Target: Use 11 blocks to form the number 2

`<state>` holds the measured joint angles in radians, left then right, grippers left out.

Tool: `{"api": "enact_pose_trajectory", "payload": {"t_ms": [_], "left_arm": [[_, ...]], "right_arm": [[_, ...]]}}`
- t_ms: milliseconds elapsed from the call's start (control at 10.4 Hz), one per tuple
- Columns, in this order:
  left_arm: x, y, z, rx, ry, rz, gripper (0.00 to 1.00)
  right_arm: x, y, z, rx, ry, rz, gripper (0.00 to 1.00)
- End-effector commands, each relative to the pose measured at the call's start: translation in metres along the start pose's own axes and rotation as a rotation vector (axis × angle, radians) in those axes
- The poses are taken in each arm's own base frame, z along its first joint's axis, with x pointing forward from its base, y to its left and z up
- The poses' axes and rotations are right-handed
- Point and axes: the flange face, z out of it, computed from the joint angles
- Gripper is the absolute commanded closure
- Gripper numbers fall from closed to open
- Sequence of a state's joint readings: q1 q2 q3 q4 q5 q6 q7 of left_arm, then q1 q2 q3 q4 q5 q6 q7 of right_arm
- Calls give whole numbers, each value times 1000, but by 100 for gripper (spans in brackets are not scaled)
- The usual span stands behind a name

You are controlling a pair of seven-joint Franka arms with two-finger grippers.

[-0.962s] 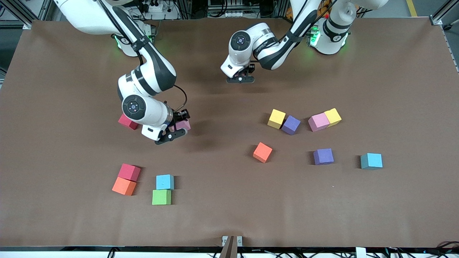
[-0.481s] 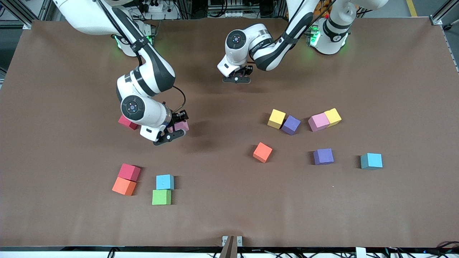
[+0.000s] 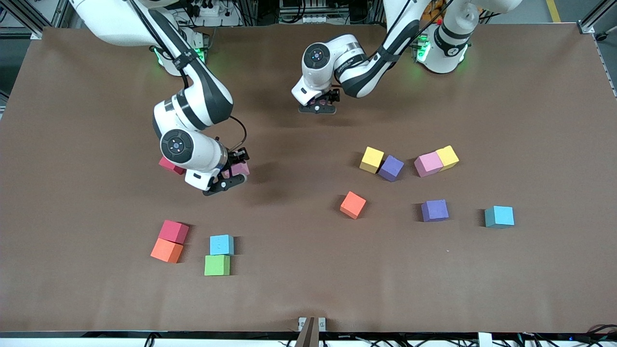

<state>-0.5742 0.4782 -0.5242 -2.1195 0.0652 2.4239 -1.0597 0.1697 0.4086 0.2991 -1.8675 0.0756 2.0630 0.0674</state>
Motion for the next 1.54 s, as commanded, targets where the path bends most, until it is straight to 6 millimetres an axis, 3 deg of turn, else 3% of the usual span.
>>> {"api": "enact_pose_trajectory", "payload": {"t_ms": [0,192,289,481,577,770,962,1154,1251,1443], "left_arm": [[21,-12,-57,-9,93,-85,0],[41,-38,-100,21,144,-131,0],[57,-54,-115,21,165,-135,0],[95,-100,-144,33,181,-82,0],[111,-123,-154,43,180,-34,0],[143,-168,-162,56,171,44,0],[164,-200,-166,65,169,102,0],[180,-223,-164,50,161,30,0],[191,-246,-165,11,144,-127,0],[195,-252,-165,-32,123,-320,0]], "right_arm": [[-3,-6,-5,-42,4,-100,100],[-7,-13,8,-60,-13,-392,100],[-12,-29,16,-70,-11,-490,100],[-27,-81,33,-118,22,-694,100],[-37,-117,36,-126,33,-774,100],[-59,-178,53,-196,30,-941,100],[-93,-215,77,-216,-4,-1032,100],[-124,-210,106,-230,6,-1087,100],[-123,-203,106,-234,1,-1107,100],[-129,-201,109,-242,-11,-1157,100]]}}
